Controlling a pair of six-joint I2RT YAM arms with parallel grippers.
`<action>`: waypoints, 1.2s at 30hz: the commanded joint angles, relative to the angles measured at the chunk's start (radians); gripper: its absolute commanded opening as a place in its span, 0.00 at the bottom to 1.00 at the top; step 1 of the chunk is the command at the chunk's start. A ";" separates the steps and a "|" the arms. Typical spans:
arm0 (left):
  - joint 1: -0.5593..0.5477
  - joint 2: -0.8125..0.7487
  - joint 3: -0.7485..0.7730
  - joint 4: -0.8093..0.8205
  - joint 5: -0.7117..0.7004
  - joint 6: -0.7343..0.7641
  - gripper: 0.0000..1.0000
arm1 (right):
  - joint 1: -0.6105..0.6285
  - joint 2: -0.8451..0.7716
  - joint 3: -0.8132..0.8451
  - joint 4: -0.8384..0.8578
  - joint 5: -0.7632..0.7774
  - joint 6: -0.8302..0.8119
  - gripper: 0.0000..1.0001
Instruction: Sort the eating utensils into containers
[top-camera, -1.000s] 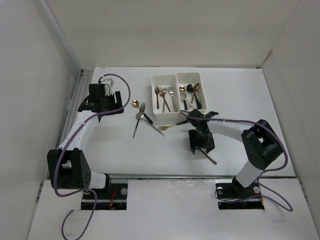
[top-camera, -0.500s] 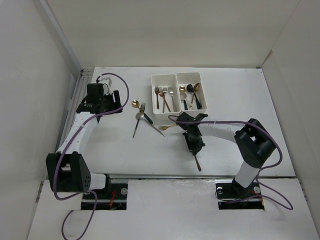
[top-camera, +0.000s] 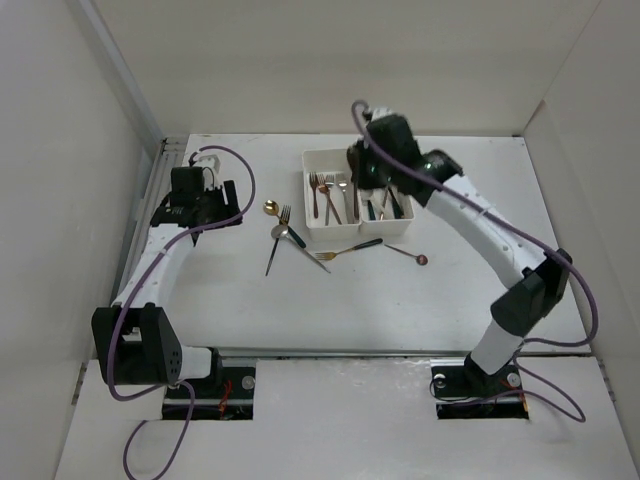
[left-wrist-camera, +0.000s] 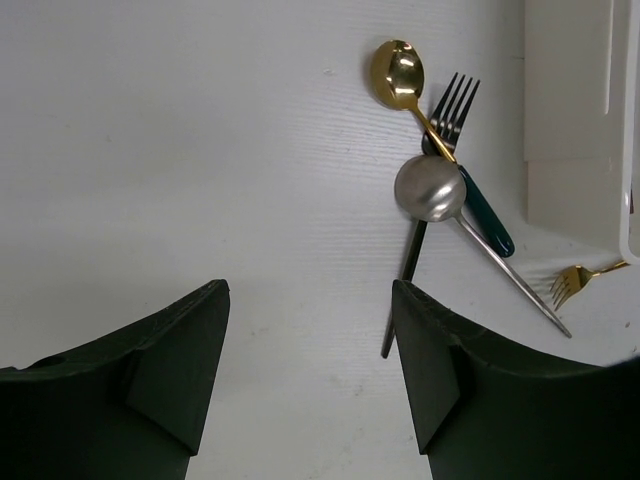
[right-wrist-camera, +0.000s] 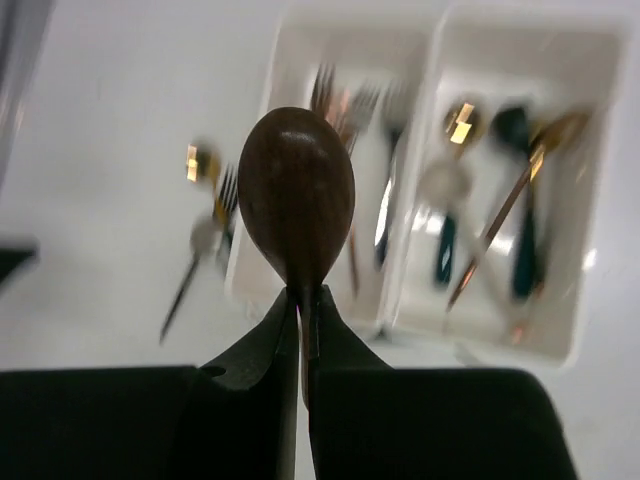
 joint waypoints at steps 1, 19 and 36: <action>0.007 -0.033 0.009 0.004 -0.008 -0.010 0.63 | -0.129 0.179 0.199 0.025 0.117 -0.093 0.00; 0.025 -0.075 -0.031 0.014 -0.018 0.000 0.63 | -0.205 0.407 0.297 -0.008 0.195 -0.091 0.64; 0.025 -0.074 -0.051 0.041 -0.007 0.000 0.63 | 0.275 0.387 0.104 0.080 0.039 -0.240 0.41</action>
